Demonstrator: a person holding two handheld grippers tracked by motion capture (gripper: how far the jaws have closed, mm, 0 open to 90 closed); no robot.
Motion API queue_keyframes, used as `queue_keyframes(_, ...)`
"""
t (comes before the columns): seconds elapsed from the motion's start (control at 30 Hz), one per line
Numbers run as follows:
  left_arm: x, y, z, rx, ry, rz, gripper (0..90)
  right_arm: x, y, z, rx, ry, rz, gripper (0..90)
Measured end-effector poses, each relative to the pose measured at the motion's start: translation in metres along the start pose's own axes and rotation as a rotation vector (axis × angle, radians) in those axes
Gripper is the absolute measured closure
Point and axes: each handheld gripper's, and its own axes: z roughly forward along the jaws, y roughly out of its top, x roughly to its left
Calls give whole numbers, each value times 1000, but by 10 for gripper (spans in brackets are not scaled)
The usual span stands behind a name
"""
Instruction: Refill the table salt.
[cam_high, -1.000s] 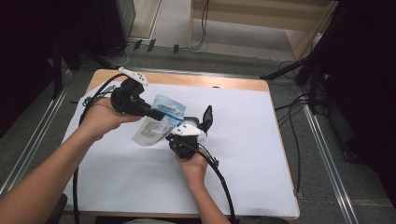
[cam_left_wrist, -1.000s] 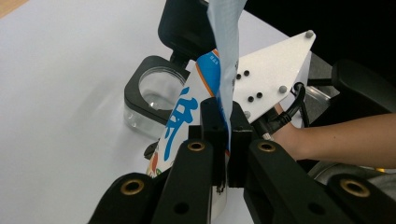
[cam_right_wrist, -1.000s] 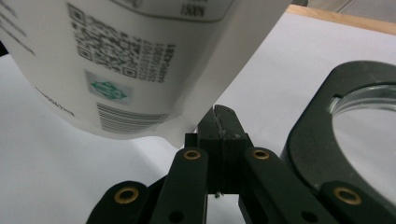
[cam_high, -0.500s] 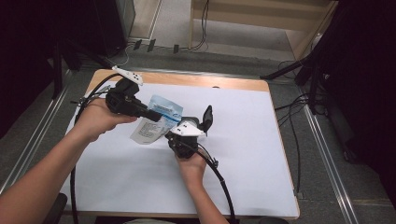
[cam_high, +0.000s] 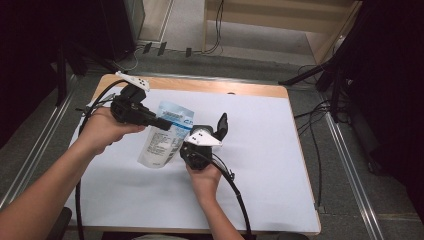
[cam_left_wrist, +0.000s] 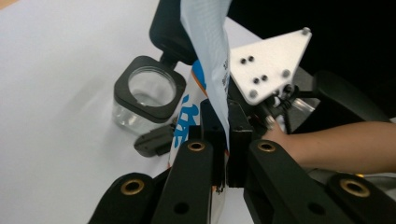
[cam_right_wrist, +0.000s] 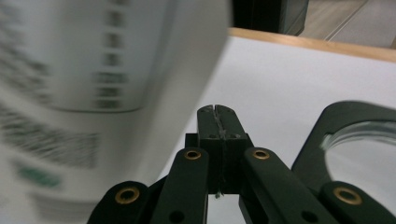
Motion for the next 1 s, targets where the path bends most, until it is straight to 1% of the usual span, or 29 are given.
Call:
queue_keyframes(0.03,0,1,2,0,9,-2,900,2,-1,0,8,-2,-6,900)
queue_keyframes(0.1,2,3,5,0,5,-10,900,3,-2,1,13,-1,-8,900)
queue_keyframes(0.13,2,4,6,-1,20,-12,900,2,-2,1,12,1,-2,900)
queue_keyframes(0.17,3,5,6,-1,17,-16,900,2,-3,0,9,5,3,900)
queue_keyframes(0.2,4,5,7,-2,20,-20,900,2,-3,0,6,5,-2,900)
queue_keyframes(0.23,4,6,8,1,5,-26,900,3,-4,0,6,5,-1,900)
queue_keyframes(0.4,4,7,13,13,38,-33,900,4,-7,2,5,-12,-29,900)
queue_keyframes(0.53,7,8,18,27,42,-48,900,8,-10,4,20,-20,-54,900)
queue_keyframes(0.67,10,12,25,39,45,-53,900,7,-12,7,37,-16,-36,900)
queue_keyframes(0.7,11,12,27,35,48,-59,900,6,-13,7,41,-15,-34,900)
queue_keyframes(0.8,14,14,31,39,39,-73,900,4,-14,9,49,-17,-23,900)
queue_keyframes(0.87,16,16,33,45,45,-67,900,3,-14,10,50,-13,-16,900)
queue_keyframes(0.93,16,17,34,46,51,-70,900,3,-14,10,48,-10,-8,900)
queue_keyframes(0.97,16,18,35,43,48,-77,900,3,-14,11,46,-7,-5,900)
queue_keyframes(1.0,16,19,36,49,49,-74,900,3,-14,11,44,-6,-2,900)
